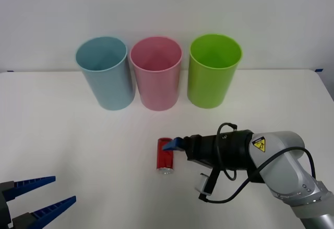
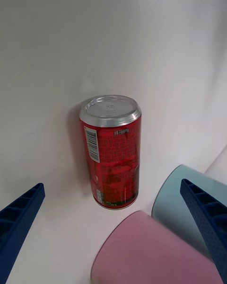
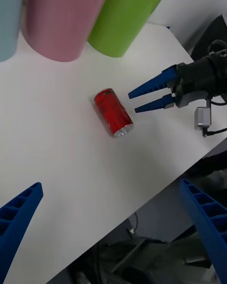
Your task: Put cans in the blue bin and PET bottles in the pink bin and trash in the green bin.
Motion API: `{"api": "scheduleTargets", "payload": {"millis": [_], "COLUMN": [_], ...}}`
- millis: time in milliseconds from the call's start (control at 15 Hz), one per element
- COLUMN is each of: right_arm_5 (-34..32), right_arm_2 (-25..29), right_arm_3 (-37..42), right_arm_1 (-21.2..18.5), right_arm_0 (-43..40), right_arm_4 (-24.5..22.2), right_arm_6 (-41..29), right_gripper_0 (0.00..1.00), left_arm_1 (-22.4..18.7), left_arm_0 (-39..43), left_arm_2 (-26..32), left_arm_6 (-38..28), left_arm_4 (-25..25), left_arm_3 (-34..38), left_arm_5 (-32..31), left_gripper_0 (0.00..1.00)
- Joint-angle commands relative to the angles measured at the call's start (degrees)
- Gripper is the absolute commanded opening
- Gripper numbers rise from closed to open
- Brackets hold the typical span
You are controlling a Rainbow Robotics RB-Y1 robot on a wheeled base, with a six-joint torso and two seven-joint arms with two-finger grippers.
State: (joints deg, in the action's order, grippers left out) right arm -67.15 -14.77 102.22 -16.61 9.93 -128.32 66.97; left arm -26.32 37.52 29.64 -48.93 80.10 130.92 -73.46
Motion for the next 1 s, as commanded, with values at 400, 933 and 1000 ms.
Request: {"api": "scheduleTargets", "payload": {"millis": [400,933,1000], "right_arm_5": [0.00,0.00,0.00], "right_arm_2": [0.00,0.00,0.00], "right_arm_3": [0.00,0.00,0.00], "right_arm_1": [0.00,0.00,0.00], "right_arm_0": [0.00,0.00,0.00], "right_arm_4": [0.00,0.00,0.00], "right_arm_6": [0.00,0.00,0.00], "right_gripper_0": [1.00,1.00,1.00], "left_arm_1": [0.04,0.04,0.04], "left_arm_0": [4.23,7.04,7.04], "left_arm_2": [2.79,3.23,3.32], "left_arm_6": [7.79,22.03,22.47], "left_arm_4": [-5.57,-12.43,-12.60], "left_arm_3": [-0.67,-4.97,-4.97], "left_arm_5": [-0.19,-0.72,-0.89], "left_gripper_0": [1.00,1.00,1.00]}}
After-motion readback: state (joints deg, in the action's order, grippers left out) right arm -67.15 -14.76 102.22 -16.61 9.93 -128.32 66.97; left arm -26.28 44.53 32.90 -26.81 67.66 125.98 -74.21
